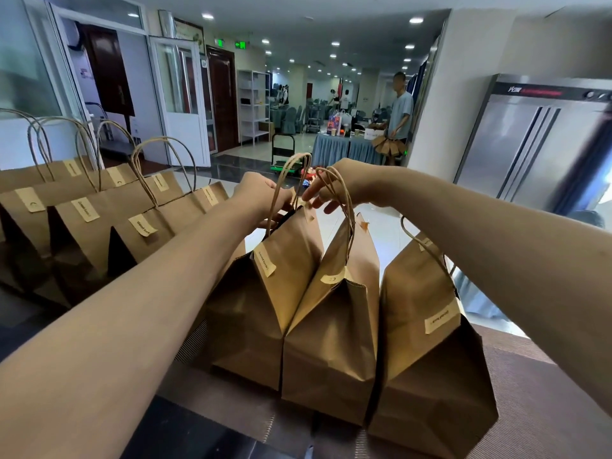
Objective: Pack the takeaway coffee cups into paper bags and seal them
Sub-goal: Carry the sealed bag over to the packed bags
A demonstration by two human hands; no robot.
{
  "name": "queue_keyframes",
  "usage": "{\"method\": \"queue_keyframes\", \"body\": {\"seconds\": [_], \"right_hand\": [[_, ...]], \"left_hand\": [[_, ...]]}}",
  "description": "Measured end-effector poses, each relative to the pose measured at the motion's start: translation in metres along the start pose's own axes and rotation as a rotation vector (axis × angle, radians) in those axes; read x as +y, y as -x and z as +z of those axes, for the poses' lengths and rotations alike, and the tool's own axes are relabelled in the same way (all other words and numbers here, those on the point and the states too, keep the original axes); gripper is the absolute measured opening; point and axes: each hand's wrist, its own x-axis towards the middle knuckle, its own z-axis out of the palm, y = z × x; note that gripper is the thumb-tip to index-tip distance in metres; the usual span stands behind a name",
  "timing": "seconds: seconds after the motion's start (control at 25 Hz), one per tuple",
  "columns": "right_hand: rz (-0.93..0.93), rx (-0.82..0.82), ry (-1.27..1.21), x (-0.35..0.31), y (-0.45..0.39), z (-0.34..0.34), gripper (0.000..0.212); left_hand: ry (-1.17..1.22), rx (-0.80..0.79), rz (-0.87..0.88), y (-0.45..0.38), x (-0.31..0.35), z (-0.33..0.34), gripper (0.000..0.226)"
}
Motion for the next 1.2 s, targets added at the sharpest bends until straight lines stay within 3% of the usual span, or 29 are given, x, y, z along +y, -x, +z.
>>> {"method": "queue_keyframes", "body": {"seconds": [0.16, 0.32, 0.52, 0.6, 0.68, 0.76, 1.04, 1.2], "right_hand": [[-0.007, -0.014, -0.016, -0.003, -0.001, 0.004, 0.021], [0.002, -0.013, -0.013, -0.003, -0.002, 0.005, 0.019], [0.018, 0.019, -0.005, -0.002, -0.003, 0.006, 0.019], [0.016, 0.015, -0.001, -0.002, -0.004, 0.006, 0.017], [0.008, 0.015, -0.006, -0.004, -0.003, 0.006, 0.016], [0.007, 0.012, -0.013, -0.005, -0.001, 0.006, 0.017], [0.032, -0.006, 0.005, -0.002, 0.000, 0.005, 0.014], [0.043, -0.015, -0.015, -0.002, 0.000, 0.006, 0.022]], "left_hand": [[0.178, 0.022, -0.099, -0.001, -0.002, 0.004, 0.017], [0.198, 0.027, -0.168, -0.005, -0.008, 0.006, 0.018], [0.059, -0.032, -0.202, -0.003, -0.009, 0.005, 0.024], [-0.024, 0.000, -0.100, -0.008, -0.010, 0.004, 0.027], [-0.125, 0.018, 0.058, -0.013, -0.008, 0.003, 0.015], [-0.222, -0.005, 0.109, -0.015, -0.006, 0.002, 0.012], [-0.452, -0.132, 0.054, -0.016, 0.009, -0.006, 0.043], [-0.553, -0.205, 0.063, -0.016, 0.021, -0.008, 0.035]]}}
